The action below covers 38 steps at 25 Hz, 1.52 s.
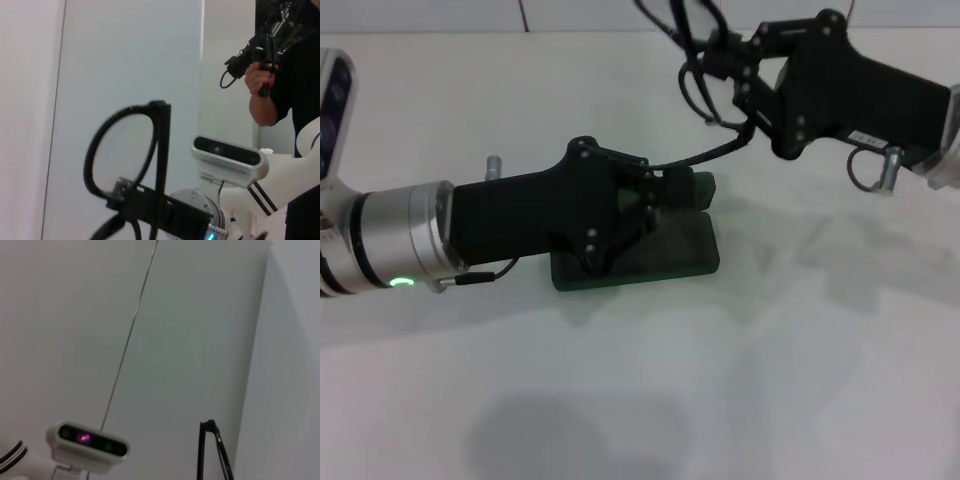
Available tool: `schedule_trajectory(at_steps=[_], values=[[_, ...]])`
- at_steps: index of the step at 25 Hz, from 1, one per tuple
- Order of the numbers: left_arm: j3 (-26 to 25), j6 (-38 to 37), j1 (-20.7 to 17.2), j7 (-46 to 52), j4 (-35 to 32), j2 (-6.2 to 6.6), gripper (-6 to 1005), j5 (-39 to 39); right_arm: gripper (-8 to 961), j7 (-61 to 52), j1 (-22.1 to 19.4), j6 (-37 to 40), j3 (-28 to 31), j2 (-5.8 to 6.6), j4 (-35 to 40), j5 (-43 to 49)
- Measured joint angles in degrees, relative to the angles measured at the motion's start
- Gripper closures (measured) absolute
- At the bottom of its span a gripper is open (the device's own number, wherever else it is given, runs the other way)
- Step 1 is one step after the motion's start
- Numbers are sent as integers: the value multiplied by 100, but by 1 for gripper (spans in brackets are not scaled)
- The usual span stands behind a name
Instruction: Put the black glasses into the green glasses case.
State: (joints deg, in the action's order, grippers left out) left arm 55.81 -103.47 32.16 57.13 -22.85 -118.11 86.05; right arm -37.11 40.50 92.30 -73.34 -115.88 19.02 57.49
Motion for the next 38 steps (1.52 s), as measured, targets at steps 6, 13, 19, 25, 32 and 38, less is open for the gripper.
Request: schedule_trajectory(at_steps=[6,13,19,25,32,38], values=[[0,-3,-4,0,0,2,946,-2,896,12,42,-154,-274,16,29,22],[0,-7,8,1,-16,7,945,-6,896,46,32,-228,-351,2,90,281],[0,-7,10,0,-20,9,944,-11,896,74,23,-408,-512,-7,102,353],[0,-7,10,0,-28,17,943,-11,896,165,34,-503,-656,-21,113,450],[1,-3,10,0,-33,26,942,-9,896,204,35,-566,-842,-22,189,449],[0,3,-11,1,-16,26,941,-10,896,206,-32,-731,-812,-31,257,408]])
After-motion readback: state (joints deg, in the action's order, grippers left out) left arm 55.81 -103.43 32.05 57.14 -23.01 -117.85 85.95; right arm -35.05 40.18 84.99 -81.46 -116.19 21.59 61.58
